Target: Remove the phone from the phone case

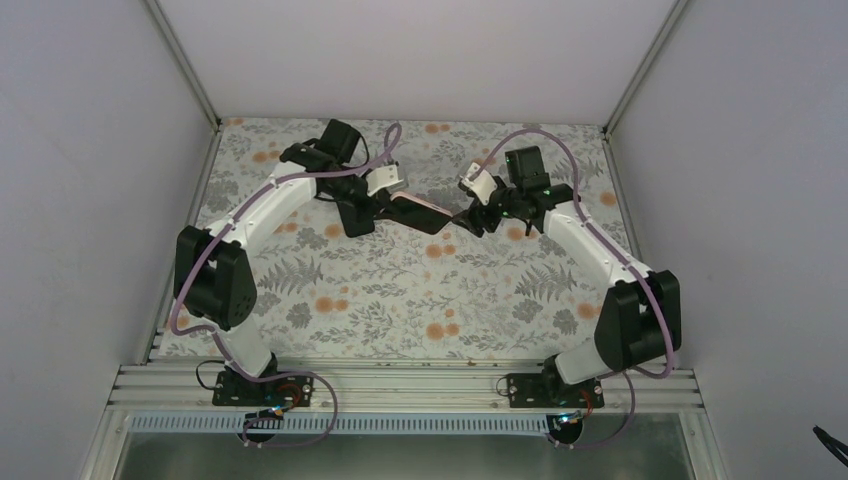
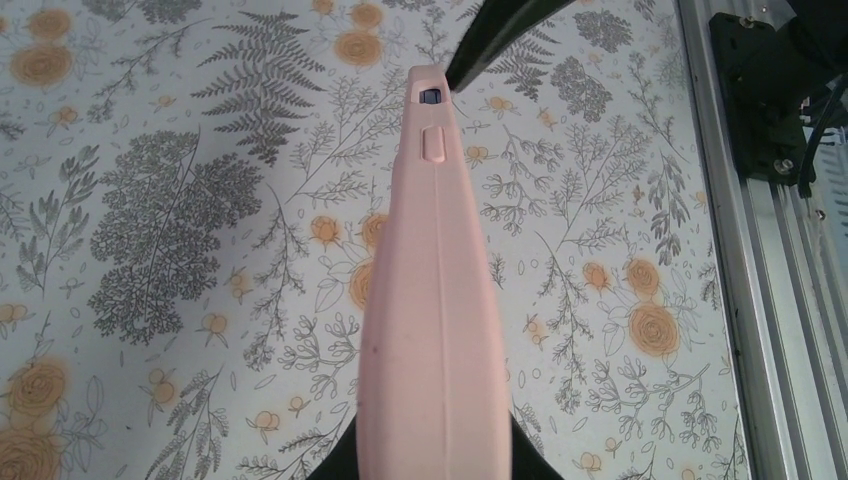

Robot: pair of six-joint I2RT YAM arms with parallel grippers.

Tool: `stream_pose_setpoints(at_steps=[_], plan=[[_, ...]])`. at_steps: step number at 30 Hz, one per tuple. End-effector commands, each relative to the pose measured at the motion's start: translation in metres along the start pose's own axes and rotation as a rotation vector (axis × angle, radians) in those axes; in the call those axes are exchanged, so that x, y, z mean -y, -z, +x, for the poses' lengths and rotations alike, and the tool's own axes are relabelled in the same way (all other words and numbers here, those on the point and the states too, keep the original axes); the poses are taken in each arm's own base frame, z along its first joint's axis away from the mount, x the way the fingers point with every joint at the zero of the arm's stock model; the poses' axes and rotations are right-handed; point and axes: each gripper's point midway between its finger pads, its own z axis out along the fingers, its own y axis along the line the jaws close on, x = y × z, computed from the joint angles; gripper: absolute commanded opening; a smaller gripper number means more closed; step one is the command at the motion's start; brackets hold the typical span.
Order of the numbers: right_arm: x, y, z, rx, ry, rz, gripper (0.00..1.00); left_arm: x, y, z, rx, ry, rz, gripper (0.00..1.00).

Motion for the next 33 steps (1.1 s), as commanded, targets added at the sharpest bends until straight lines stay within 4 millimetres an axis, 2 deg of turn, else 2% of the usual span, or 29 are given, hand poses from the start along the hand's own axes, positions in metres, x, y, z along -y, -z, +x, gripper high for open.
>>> stream_pose_setpoints(at_steps=[1, 7, 13, 28, 33], plan=[[0.021, -0.003, -0.012, 0.018, -0.027, 0.071, 0.81, 0.011, 0.005, -0.024, 0.068, -0.078, 0.024, 0.02], [0.031, 0.006, -0.017, 0.033, -0.031, 0.118, 0.81, 0.011, 0.002, -0.024, 0.063, -0.075, 0.027, 0.02], [0.034, 0.005, -0.013, 0.025, -0.036, 0.118, 0.80, 0.012, 0.000, -0.024, 0.056, -0.074, 0.033, 0.02], [0.043, 0.015, -0.021, 0.047, -0.029, 0.135, 0.79, 0.017, -0.005, -0.019, 0.031, -0.086, 0.041, 0.02], [0.047, 0.013, -0.022, 0.041, -0.026, 0.128, 0.78, 0.020, -0.005, -0.019, 0.031, -0.092, 0.048, 0.02]])
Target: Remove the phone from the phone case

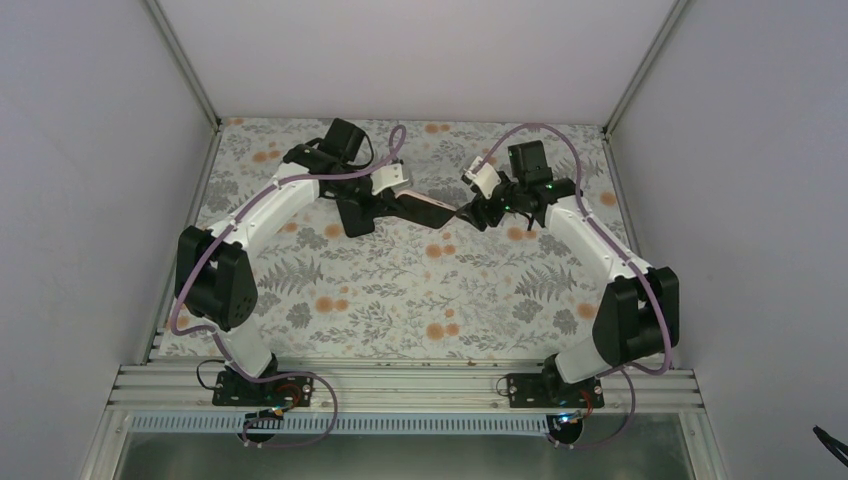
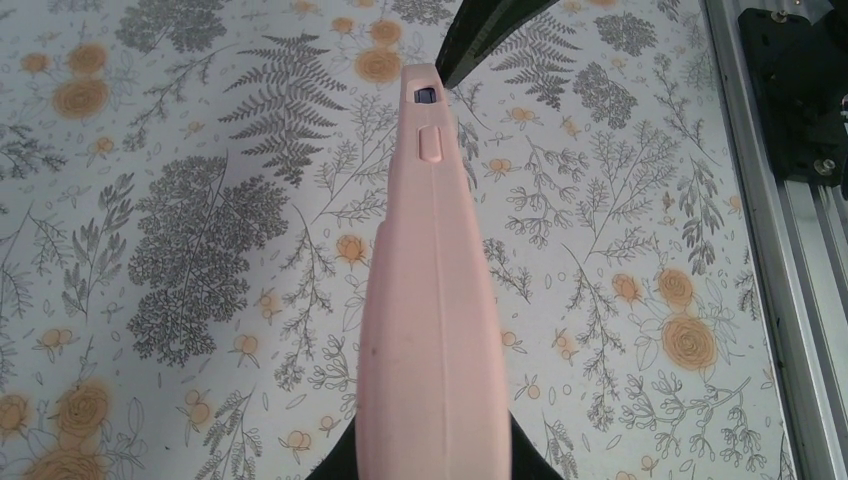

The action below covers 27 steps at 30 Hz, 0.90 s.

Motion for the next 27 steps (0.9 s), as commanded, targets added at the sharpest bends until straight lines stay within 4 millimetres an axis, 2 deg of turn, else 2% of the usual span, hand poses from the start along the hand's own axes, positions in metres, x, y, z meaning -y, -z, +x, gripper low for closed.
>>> stream_pose_setpoints(at_steps=[1, 11, 19, 21, 27], plan=[[0.026, 0.010, -0.026, 0.070, 0.029, 0.073, 0.78, 0.023, 0.001, -0.012, 0.030, -0.043, 0.079, 0.02], [0.040, 0.016, -0.028, 0.067, 0.055, 0.096, 0.78, 0.028, 0.000, -0.011, 0.026, -0.063, 0.091, 0.02], [0.041, 0.010, -0.025, 0.068, 0.061, 0.060, 0.76, 0.030, -0.001, -0.011, 0.025, -0.074, 0.095, 0.02], [0.031, 0.009, -0.023, 0.064, 0.078, 0.003, 0.75, 0.027, -0.003, -0.011, 0.019, -0.068, 0.086, 0.02], [-0.019, 0.034, -0.011, 0.088, 0.181, -0.108, 0.77, 0.023, -0.005, -0.008, 0.009, -0.071, 0.073, 0.02]])
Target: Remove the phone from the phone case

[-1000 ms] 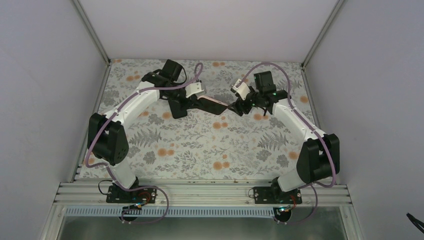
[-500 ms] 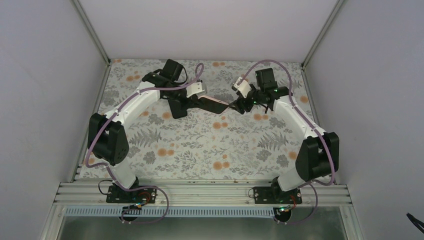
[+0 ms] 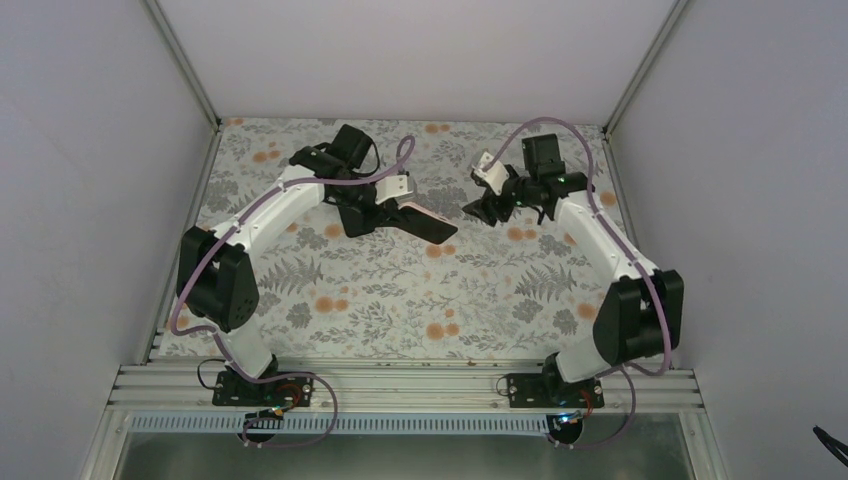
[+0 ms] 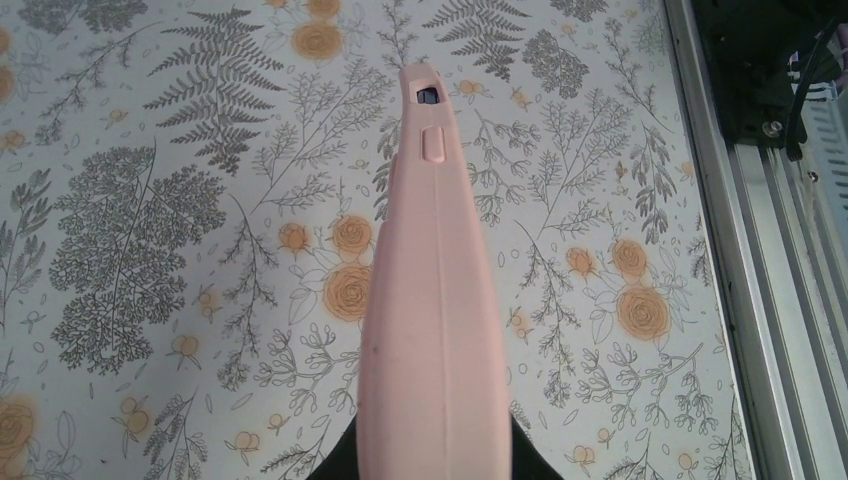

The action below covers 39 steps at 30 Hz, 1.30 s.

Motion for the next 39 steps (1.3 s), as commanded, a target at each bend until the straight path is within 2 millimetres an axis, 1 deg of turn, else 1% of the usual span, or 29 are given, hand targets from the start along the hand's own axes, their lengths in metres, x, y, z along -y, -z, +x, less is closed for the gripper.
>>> stream_pose_setpoints(at_steps=[1, 5, 8, 12, 19, 21, 27, 32, 39], plan=[[-0.042, 0.022, -0.001, 0.039, 0.094, -0.093, 0.77, 0.001, 0.002, -0.014, 0.055, -0.046, 0.009, 0.02], [-0.051, 0.018, 0.010, 0.018, 0.083, -0.127, 0.73, 0.000, 0.001, -0.017, 0.059, -0.047, 0.020, 0.02], [-0.059, 0.015, 0.011, 0.022, 0.080, -0.160, 0.72, 0.000, 0.001, -0.018, 0.059, -0.047, 0.020, 0.02], [-0.067, 0.002, 0.017, 0.000, 0.079, -0.179, 0.72, 0.001, 0.002, -0.018, 0.060, -0.047, 0.020, 0.02], [-0.062, -0.008, 0.020, -0.014, 0.068, -0.175, 0.71, 0.005, 0.003, -0.019, 0.061, -0.050, 0.024, 0.02], [-0.057, -0.010, 0.020, -0.015, 0.066, -0.160, 0.70, 0.006, 0.003, -0.018, 0.061, -0.050, 0.026, 0.02], [-0.053, -0.010, 0.016, -0.004, 0.064, -0.150, 0.70, 0.007, 0.002, -0.017, 0.057, -0.051, 0.029, 0.02], [-0.051, -0.015, 0.021, -0.026, 0.062, -0.153, 0.69, 0.006, 0.004, -0.019, 0.061, -0.053, 0.025, 0.02], [-0.044, -0.018, 0.022, -0.026, 0.055, -0.127, 0.69, 0.010, 0.005, -0.019, 0.060, -0.057, 0.032, 0.02]])
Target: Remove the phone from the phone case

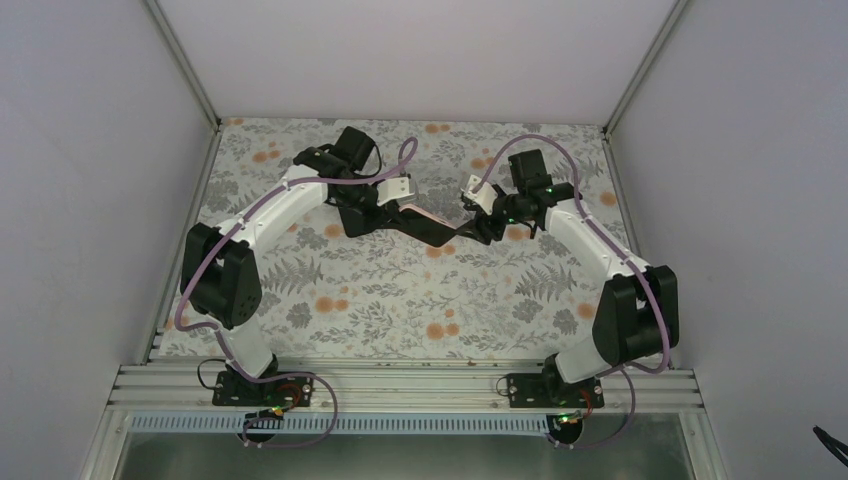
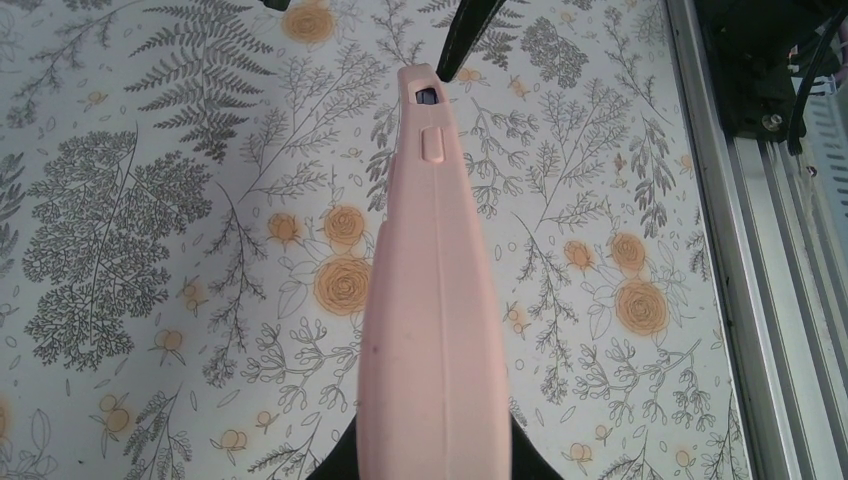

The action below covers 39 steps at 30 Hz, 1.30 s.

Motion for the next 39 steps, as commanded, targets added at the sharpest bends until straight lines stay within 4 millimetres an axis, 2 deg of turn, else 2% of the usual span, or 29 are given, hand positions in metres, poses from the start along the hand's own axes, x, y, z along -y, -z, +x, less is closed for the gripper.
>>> stream_pose_setpoints(at_steps=[1, 8, 17, 27, 32, 39], plan=[[0.012, -0.001, -0.005, 0.010, 0.001, 0.035, 0.69, 0.012, 0.012, -0.025, 0.074, -0.077, 0.019, 0.02], [0.019, 0.005, -0.008, 0.026, -0.004, 0.025, 0.68, 0.012, 0.013, -0.025, 0.073, -0.081, 0.013, 0.02], [0.017, 0.002, -0.007, 0.022, -0.006, -0.009, 0.68, 0.014, 0.012, -0.026, 0.075, -0.085, 0.017, 0.02], [-0.018, 0.020, -0.006, 0.033, 0.058, -0.094, 0.67, 0.011, 0.010, -0.021, 0.058, -0.091, -0.003, 0.02], [-0.024, 0.019, -0.002, 0.021, 0.056, -0.118, 0.66, 0.011, 0.011, -0.022, 0.059, -0.092, -0.008, 0.02], [-0.009, 0.012, -0.001, 0.020, 0.035, -0.061, 0.65, 0.012, 0.012, -0.023, 0.060, -0.094, -0.001, 0.02]])
